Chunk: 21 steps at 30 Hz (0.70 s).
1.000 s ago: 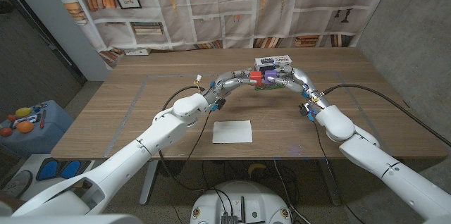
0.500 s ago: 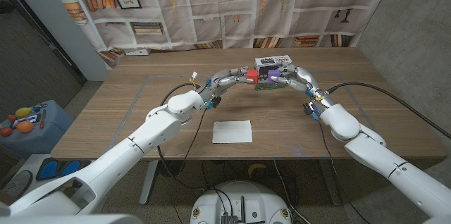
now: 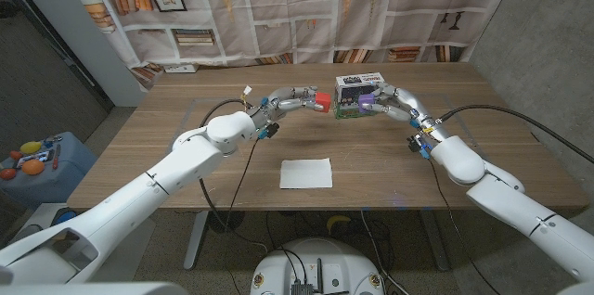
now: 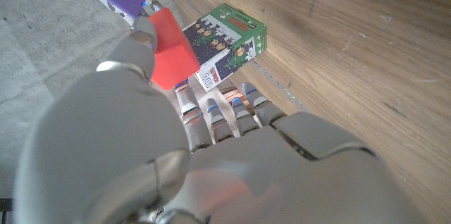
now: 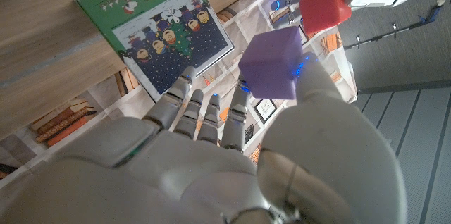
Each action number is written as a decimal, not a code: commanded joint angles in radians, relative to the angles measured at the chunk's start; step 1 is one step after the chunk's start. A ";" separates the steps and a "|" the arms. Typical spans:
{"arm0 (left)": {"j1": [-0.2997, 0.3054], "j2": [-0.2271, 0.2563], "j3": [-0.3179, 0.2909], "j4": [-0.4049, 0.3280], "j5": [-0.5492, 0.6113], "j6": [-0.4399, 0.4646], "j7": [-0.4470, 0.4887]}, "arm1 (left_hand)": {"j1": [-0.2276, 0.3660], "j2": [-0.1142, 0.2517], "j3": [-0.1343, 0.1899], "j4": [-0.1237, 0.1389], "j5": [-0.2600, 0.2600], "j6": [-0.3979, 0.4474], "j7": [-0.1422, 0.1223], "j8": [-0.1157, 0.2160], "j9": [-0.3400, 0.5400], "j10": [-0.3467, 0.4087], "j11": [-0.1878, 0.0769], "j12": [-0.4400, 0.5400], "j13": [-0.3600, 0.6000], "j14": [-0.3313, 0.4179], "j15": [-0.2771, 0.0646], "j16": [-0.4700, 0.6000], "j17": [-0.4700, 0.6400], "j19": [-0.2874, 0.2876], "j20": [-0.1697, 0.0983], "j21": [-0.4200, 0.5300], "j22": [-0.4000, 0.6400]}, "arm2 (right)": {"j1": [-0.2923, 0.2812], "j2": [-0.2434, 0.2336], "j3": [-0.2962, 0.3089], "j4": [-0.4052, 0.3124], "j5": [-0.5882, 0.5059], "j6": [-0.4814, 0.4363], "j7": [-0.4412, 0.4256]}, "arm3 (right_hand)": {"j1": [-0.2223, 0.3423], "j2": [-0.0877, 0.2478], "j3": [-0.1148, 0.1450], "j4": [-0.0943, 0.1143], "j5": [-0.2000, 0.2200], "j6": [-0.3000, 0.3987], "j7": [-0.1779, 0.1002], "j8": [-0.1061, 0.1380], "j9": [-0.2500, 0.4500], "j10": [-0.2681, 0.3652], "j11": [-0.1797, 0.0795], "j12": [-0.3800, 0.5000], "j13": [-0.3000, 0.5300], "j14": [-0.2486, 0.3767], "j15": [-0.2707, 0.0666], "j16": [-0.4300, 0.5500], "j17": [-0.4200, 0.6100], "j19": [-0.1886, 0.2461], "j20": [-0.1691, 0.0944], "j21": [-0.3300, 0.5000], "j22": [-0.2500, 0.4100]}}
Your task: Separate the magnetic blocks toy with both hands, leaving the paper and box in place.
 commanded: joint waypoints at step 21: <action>-0.085 0.175 0.039 -0.115 0.268 0.176 -0.076 | -0.008 0.025 -0.012 0.002 0.010 0.280 0.008 0.035 0.024 -0.002 -0.007 0.004 0.003 -0.009 0.006 0.002 0.004 -0.071 0.007 -0.023 -0.001 | -0.058 -0.155 0.041 -0.188 -0.149 -0.275 0.007 | 0.030 0.029 -0.027 0.005 0.008 0.069 -0.099 0.020 -0.013 -0.013 0.003 -0.016 0.001 -0.057 0.030 -0.027 0.006 -0.162 0.024 -0.031 -0.001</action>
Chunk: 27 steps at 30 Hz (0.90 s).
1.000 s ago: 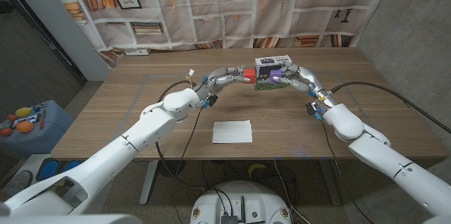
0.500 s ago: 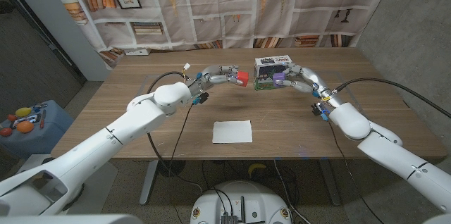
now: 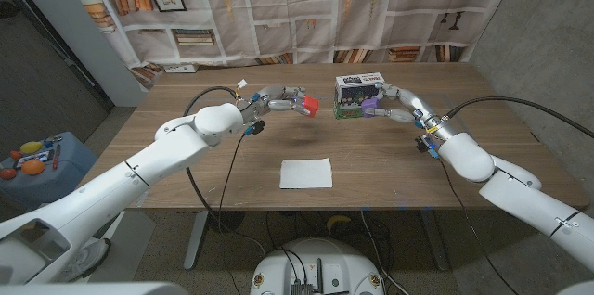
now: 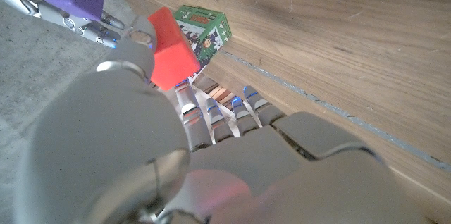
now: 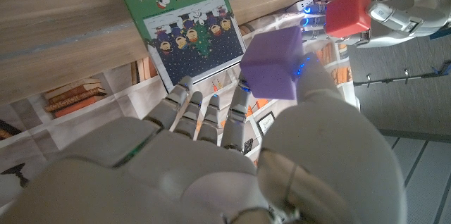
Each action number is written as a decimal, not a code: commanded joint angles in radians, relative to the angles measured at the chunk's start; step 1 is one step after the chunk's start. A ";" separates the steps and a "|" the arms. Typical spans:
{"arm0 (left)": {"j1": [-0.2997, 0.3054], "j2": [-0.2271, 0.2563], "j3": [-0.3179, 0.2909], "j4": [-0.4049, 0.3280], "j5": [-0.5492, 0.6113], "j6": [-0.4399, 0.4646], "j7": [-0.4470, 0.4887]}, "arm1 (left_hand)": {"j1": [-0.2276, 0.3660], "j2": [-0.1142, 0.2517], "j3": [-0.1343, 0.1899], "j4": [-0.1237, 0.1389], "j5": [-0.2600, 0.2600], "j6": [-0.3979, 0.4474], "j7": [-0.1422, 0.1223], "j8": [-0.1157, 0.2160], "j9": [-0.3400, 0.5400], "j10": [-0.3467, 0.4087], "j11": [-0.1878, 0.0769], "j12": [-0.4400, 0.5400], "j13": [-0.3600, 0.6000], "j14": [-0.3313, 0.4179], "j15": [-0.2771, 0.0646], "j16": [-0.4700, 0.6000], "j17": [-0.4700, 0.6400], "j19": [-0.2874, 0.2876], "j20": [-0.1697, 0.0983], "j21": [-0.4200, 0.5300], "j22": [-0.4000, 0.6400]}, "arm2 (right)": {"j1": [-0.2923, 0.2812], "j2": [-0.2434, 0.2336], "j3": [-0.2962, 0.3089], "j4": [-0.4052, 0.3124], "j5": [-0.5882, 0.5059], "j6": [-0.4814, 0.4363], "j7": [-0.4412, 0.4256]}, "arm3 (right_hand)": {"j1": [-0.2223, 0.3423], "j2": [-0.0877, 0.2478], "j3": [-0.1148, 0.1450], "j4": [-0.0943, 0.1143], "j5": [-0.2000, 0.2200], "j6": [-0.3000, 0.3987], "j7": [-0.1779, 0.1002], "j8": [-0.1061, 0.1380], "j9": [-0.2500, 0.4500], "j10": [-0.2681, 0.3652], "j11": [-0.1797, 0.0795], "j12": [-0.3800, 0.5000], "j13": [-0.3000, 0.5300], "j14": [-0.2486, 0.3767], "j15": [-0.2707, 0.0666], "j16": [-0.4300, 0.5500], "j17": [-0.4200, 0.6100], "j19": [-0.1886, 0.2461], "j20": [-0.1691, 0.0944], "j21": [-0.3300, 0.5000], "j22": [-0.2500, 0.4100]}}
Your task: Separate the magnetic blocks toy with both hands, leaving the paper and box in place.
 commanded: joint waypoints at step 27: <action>-0.206 0.080 0.179 -0.036 0.495 0.174 -0.273 | -0.005 0.024 -0.011 0.001 0.010 0.287 0.011 0.037 0.023 0.002 -0.002 0.005 0.003 -0.009 -0.008 0.002 0.003 -0.015 0.004 0.007 0.000 | 0.067 -0.178 -0.088 -0.172 -0.230 -0.394 0.134 | 0.022 0.032 -0.020 0.003 0.013 0.064 -0.095 0.007 -0.015 -0.030 0.005 -0.014 -0.002 -0.037 0.016 -0.019 -0.002 -0.018 -0.004 0.017 0.002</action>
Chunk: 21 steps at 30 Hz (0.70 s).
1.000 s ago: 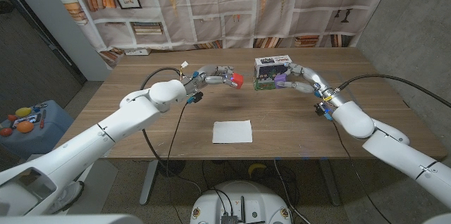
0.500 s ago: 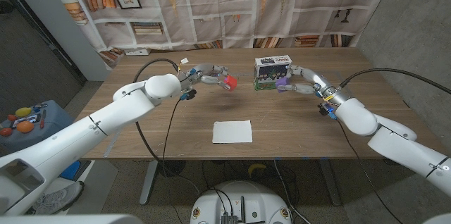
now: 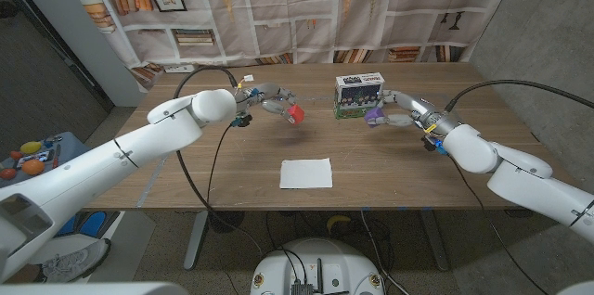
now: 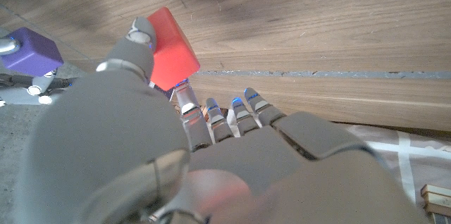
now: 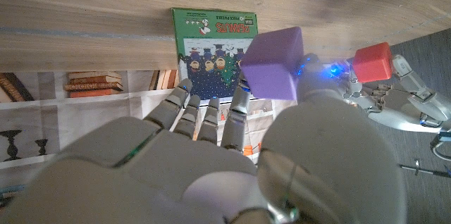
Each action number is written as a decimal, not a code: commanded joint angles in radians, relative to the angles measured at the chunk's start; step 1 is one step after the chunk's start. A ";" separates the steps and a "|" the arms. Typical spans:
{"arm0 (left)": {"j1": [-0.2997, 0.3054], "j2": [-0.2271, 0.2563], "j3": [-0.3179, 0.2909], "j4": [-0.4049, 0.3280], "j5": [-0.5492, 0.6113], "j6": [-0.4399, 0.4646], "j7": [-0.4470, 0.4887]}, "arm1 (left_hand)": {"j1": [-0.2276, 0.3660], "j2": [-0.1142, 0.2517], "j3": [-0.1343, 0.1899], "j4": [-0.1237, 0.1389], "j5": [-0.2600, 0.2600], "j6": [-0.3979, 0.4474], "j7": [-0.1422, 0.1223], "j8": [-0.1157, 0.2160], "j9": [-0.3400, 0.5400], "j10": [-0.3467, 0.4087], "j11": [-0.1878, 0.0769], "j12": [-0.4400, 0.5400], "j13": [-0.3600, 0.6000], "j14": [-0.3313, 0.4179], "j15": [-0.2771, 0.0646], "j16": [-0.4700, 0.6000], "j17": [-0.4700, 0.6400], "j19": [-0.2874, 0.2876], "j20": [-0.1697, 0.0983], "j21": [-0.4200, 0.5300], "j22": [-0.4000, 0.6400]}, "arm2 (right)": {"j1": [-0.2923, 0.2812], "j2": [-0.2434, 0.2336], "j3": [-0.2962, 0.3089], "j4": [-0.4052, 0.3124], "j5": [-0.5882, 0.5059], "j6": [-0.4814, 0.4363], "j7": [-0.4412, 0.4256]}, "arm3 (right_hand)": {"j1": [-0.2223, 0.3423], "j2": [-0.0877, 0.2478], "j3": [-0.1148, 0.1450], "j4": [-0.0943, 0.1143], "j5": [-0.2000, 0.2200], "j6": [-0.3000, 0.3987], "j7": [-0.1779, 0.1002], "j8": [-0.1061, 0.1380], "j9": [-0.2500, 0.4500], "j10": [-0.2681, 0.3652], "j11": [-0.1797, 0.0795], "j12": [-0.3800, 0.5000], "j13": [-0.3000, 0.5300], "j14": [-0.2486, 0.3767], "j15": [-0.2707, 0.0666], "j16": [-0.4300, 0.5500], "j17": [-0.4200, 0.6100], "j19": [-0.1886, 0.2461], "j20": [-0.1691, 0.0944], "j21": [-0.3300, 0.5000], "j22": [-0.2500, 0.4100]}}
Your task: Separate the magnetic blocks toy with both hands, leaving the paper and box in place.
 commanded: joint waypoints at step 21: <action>-0.068 -0.046 0.119 -0.001 0.452 0.084 -0.145 | -0.007 0.025 -0.007 0.004 0.002 0.290 0.013 0.036 0.022 0.012 -0.004 0.008 0.003 0.007 -0.011 0.006 0.003 0.013 0.000 0.012 -0.001 | 0.168 -0.067 -0.198 -0.122 -0.309 -0.330 0.239 | 0.027 0.038 -0.007 0.000 0.007 0.062 -0.094 0.011 -0.003 -0.014 -0.006 -0.003 0.000 0.017 -0.009 0.003 -0.001 0.039 -0.007 0.015 0.001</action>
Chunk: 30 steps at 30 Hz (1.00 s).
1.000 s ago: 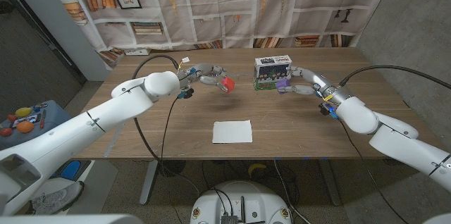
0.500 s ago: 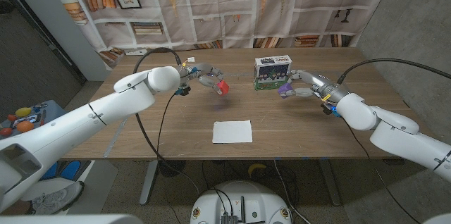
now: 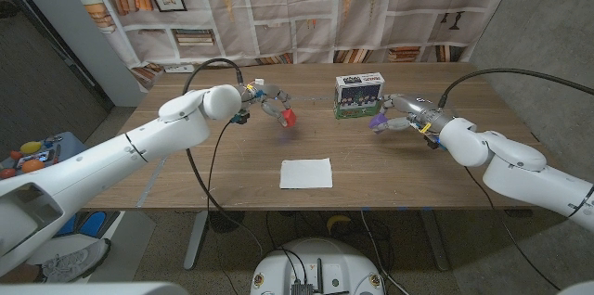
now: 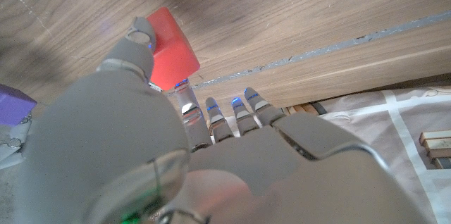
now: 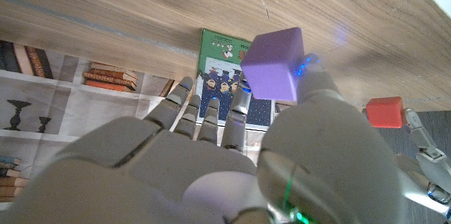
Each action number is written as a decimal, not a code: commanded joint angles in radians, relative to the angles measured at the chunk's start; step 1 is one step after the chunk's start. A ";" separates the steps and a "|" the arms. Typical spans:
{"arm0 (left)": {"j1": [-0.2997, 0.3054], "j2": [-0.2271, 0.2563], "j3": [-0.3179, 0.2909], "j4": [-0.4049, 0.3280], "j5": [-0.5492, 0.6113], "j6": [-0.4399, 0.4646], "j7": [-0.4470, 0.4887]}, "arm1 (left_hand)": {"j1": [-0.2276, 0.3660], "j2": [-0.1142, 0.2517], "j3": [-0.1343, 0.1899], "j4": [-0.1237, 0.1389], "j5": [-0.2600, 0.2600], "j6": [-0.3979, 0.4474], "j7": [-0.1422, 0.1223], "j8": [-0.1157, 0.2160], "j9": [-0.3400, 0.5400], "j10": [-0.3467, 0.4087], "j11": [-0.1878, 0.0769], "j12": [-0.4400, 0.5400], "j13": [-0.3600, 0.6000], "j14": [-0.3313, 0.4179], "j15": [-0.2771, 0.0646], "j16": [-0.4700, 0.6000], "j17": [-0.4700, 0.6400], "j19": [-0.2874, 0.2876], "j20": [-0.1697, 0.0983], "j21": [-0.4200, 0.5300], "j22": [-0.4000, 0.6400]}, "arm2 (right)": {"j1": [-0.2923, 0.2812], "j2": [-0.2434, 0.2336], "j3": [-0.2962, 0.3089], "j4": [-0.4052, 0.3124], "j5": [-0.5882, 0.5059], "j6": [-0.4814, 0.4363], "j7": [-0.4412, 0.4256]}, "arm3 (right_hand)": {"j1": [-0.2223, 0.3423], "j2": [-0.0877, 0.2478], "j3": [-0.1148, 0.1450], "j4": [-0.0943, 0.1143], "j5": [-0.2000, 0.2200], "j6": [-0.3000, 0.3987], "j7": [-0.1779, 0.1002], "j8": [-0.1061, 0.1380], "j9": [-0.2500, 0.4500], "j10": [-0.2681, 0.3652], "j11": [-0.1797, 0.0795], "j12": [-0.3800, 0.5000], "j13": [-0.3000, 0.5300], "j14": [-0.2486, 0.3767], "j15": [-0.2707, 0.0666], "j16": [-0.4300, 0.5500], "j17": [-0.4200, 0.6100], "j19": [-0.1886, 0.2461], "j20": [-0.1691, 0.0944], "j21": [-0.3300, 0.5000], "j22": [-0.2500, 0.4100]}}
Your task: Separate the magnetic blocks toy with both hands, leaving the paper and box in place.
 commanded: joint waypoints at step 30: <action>0.078 -0.084 0.033 0.027 0.329 0.032 -0.030 | -0.016 0.031 -0.008 0.007 0.001 0.265 0.010 0.022 0.020 0.018 -0.004 0.004 0.004 0.018 -0.013 0.007 0.003 0.016 0.002 0.009 -0.001 | 0.144 0.046 -0.207 -0.052 -0.370 -0.212 0.316 | 0.057 0.040 -0.002 -0.013 0.009 0.059 -0.089 0.026 0.022 -0.016 0.000 -0.003 -0.002 0.018 -0.002 0.003 -0.004 0.026 0.002 0.008 0.001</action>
